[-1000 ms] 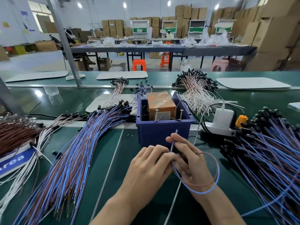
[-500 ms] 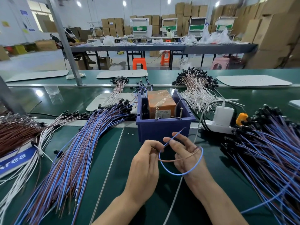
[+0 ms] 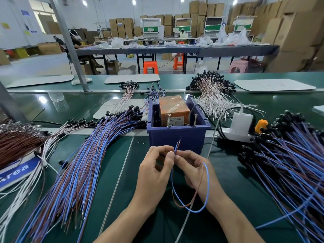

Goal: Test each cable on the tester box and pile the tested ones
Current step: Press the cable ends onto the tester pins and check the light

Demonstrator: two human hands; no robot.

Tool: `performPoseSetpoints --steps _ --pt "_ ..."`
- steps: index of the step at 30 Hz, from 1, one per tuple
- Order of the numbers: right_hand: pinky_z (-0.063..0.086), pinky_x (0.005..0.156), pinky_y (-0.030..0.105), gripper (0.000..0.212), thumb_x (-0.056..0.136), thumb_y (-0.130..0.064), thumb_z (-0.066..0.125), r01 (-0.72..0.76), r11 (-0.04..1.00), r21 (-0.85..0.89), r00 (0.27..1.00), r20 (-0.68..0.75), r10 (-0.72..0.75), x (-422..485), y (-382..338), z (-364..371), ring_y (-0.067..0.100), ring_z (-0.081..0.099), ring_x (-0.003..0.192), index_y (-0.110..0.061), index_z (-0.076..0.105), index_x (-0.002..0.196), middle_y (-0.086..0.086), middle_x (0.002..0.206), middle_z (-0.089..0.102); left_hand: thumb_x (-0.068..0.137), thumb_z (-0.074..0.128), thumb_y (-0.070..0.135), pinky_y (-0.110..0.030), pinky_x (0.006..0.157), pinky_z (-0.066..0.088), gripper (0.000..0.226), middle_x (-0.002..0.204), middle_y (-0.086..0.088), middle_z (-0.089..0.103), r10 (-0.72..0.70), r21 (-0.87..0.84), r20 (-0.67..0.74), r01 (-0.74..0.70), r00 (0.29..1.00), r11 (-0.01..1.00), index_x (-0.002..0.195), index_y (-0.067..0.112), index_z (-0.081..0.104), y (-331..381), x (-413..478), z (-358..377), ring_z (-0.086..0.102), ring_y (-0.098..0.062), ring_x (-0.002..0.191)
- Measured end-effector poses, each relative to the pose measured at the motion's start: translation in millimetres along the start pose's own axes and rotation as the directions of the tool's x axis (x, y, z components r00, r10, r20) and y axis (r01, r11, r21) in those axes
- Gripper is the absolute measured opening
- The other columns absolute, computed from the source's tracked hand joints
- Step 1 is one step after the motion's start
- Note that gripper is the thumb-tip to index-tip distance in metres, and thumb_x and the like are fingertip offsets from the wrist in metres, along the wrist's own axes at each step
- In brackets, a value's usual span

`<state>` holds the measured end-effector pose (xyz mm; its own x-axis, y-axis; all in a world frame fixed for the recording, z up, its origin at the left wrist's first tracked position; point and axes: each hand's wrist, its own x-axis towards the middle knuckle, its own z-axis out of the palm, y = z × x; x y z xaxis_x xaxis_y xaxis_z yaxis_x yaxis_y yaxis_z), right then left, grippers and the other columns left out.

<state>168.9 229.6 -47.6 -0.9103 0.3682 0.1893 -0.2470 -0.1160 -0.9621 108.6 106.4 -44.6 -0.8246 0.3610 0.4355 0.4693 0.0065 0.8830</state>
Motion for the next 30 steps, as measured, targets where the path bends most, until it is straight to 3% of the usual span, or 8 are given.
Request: performPoseSetpoints --steps 3,6,8,13,18,22,24,30 --pt "0.045 0.053 0.005 0.018 0.084 -0.033 0.073 -0.020 1.000 -0.004 1.000 0.016 0.020 0.1 -0.2 1.3 -0.003 0.065 0.057 -0.027 0.078 0.100 -0.006 0.079 0.075 0.099 0.062 0.018 -0.031 0.080 0.054 0.014 0.099 0.005 0.069 -0.014 -0.008 0.009 0.014 1.000 1.000 0.102 0.030 0.069 -0.3 0.8 -0.7 0.066 -0.017 0.098" --pt "0.054 0.081 0.016 0.018 0.086 -0.031 0.073 -0.028 1.000 -0.003 0.999 0.019 0.028 1.2 1.3 0.4 0.014 0.074 0.096 -0.027 0.078 0.104 0.003 0.102 0.078 0.098 0.063 0.017 -0.034 0.079 0.053 0.016 0.098 0.005 0.069 -0.015 -0.014 0.005 0.015 1.000 1.000 0.101 0.031 0.070 0.8 1.8 -0.3 0.066 -0.017 0.096" --pt "0.054 0.087 0.019 0.018 0.086 -0.030 0.073 -0.034 0.999 0.002 0.999 0.014 0.034 1.5 0.7 0.9 0.020 0.072 0.105 -0.027 0.078 0.103 0.005 0.105 0.077 0.098 0.063 0.016 -0.034 0.079 0.053 0.017 0.098 0.005 0.069 -0.008 -0.011 0.006 0.009 1.000 1.000 0.101 0.031 0.070 0.7 1.9 -0.3 0.066 -0.016 0.096" --pt "0.054 0.085 0.019 0.017 0.086 -0.029 0.072 -0.045 0.998 -0.036 0.999 -0.003 0.045 0.8 -1.8 2.3 0.017 0.073 0.101 -0.027 0.078 0.102 0.003 0.102 0.078 0.097 0.064 0.014 -0.027 0.077 0.053 0.017 0.096 0.004 0.069 -0.031 -0.040 0.018 0.032 0.999 0.999 0.099 0.030 0.071 -0.1 2.3 -1.2 0.066 -0.012 0.093" --pt "0.052 0.072 0.012 0.013 0.092 -0.020 0.071 -0.050 0.997 -0.066 0.999 -0.008 0.049 -1.2 -3.1 3.5 0.010 0.074 0.088 -0.020 0.078 0.103 0.002 0.096 0.078 0.096 0.066 0.012 -0.019 0.076 0.051 0.015 0.092 0.004 0.070 -0.057 -0.082 0.016 0.058 0.998 0.995 0.094 0.026 0.071 -3.2 4.1 -2.5 0.066 -0.009 0.088" --pt "0.054 0.079 0.016 0.012 0.093 -0.017 0.069 -0.025 0.996 -0.082 0.999 -0.022 0.023 -0.4 -0.4 3.5 0.014 0.074 0.093 -0.015 0.076 0.103 0.003 0.096 0.078 0.100 0.060 0.014 -0.017 0.073 0.051 0.012 0.090 0.007 0.072 -0.060 -0.109 -0.031 0.056 0.998 0.992 0.095 0.023 0.067 -5.6 3.4 0.3 0.068 -0.005 0.084" --pt "0.054 0.082 0.019 0.010 0.095 -0.014 0.067 -0.013 0.998 -0.060 0.998 -0.067 0.009 0.3 2.6 3.9 0.015 0.074 0.092 -0.012 0.072 0.102 0.006 0.091 0.078 0.103 0.055 0.016 -0.019 0.073 0.053 0.010 0.087 0.003 0.073 -0.078 -0.177 -0.072 0.064 0.994 0.982 0.098 0.020 0.063 -6.9 3.9 0.3 0.070 -0.009 0.081" --pt "0.048 0.068 0.011 0.007 0.097 -0.020 0.065 0.127 0.969 -0.211 0.914 -0.354 -0.197 3.5 9.1 -0.7 0.002 0.063 0.071 -0.023 0.068 0.092 -0.011 0.075 0.069 0.104 0.051 0.030 -0.028 0.058 0.046 0.012 0.073 0.008 0.059 0.014 -0.043 -0.190 -0.023 0.982 0.999 0.097 0.037 0.056 -14.9 8.8 -6.1 0.050 -0.010 0.062"
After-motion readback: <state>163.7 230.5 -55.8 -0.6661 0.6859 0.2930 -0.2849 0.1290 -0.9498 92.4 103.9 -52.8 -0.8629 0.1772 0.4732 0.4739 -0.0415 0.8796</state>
